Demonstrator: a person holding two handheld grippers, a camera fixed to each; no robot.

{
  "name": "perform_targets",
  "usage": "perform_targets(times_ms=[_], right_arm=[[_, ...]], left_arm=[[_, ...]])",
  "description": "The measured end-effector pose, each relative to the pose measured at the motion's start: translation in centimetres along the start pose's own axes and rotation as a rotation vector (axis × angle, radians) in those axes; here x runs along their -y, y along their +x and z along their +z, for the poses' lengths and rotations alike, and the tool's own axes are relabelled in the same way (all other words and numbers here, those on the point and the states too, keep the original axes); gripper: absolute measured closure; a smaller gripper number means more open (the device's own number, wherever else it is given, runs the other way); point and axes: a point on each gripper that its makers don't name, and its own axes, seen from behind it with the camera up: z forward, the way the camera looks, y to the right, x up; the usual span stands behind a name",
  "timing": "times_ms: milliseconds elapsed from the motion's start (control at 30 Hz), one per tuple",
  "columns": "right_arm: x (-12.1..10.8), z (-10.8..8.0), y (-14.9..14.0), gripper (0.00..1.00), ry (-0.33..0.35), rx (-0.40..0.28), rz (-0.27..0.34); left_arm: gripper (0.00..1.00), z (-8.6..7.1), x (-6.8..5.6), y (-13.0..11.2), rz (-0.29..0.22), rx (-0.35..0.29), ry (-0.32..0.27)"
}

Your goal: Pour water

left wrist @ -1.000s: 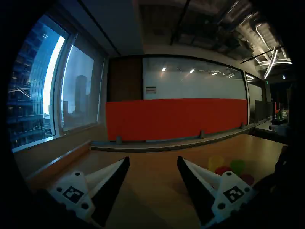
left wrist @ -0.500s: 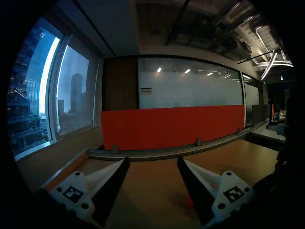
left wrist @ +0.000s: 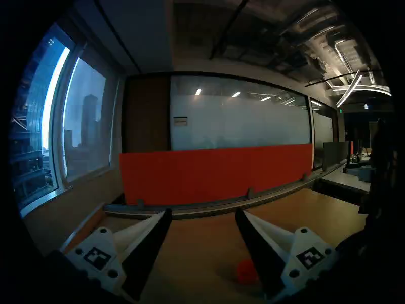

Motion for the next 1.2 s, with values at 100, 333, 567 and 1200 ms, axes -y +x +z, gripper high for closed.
perform_targets(times_ms=[100, 333, 567, 1200], right_arm=[[1.0, 0.1, 0.1, 0.00, 0.053, 0.002, 0.007], [4.4, -0.3, 0.8, 0.00, 0.223, -0.013, -0.003], [8.1, -1.4, 1.4, 0.00, 0.389, -0.017, -0.017], [11.2, -2.5, -0.7, 0.00, 0.569, 0.076, -0.092]], left_arm=[[0.07, 0.1, -1.1, 0.0, 0.001, 0.003, -0.052], [0.07, 0.0, -3.7, 0.2, 0.000, 0.004, -0.176], [0.08, -0.2, -5.4, 0.6, -0.015, 0.005, -0.273], [0.07, -1.0, -9.6, -1.9, 0.047, 0.069, -0.482]])
